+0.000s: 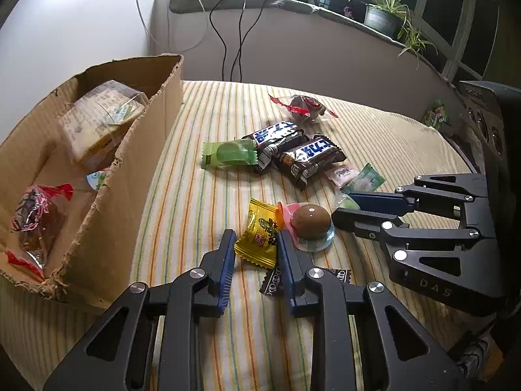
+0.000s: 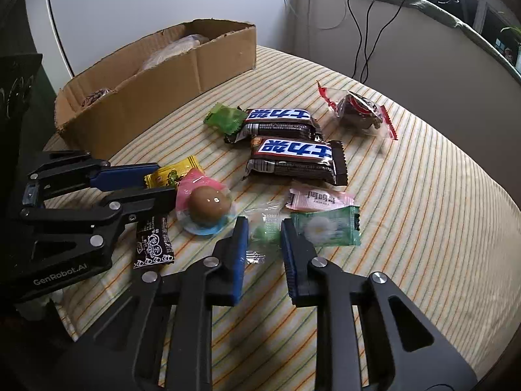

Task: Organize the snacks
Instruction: 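Grasp yellow candy packet with left tool while right tool grasps small candy, then carry candy packet into box with left tool while right tool drops its candy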

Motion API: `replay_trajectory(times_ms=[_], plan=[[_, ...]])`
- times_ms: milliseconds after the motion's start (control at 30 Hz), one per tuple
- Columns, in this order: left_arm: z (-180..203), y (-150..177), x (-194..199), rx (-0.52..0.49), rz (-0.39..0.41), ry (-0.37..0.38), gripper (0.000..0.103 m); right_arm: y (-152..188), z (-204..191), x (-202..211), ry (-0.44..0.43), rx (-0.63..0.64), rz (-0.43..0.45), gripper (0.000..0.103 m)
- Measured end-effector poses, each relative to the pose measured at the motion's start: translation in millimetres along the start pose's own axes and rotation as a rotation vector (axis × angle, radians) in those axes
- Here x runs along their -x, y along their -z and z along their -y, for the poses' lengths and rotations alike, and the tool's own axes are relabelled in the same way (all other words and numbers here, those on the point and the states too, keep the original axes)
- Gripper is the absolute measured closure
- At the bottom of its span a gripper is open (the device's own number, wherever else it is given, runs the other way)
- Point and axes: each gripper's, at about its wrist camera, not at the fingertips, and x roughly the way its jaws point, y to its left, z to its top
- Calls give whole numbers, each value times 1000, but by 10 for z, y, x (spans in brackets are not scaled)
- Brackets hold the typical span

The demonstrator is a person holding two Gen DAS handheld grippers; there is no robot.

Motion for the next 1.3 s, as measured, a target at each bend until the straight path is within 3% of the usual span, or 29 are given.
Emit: replay_trajectory(times_ms=[467,767,1300], plan=[[-27,-9,215,38,49,18,80,63,24,271,-36,-32,49,83],[-123,-127,577,74,137,36,80,-60,-49,575,-50,-27,112,83],[-809,-220,963,164,240,-60,80,-467,-509,617,-83,48,155,83]])
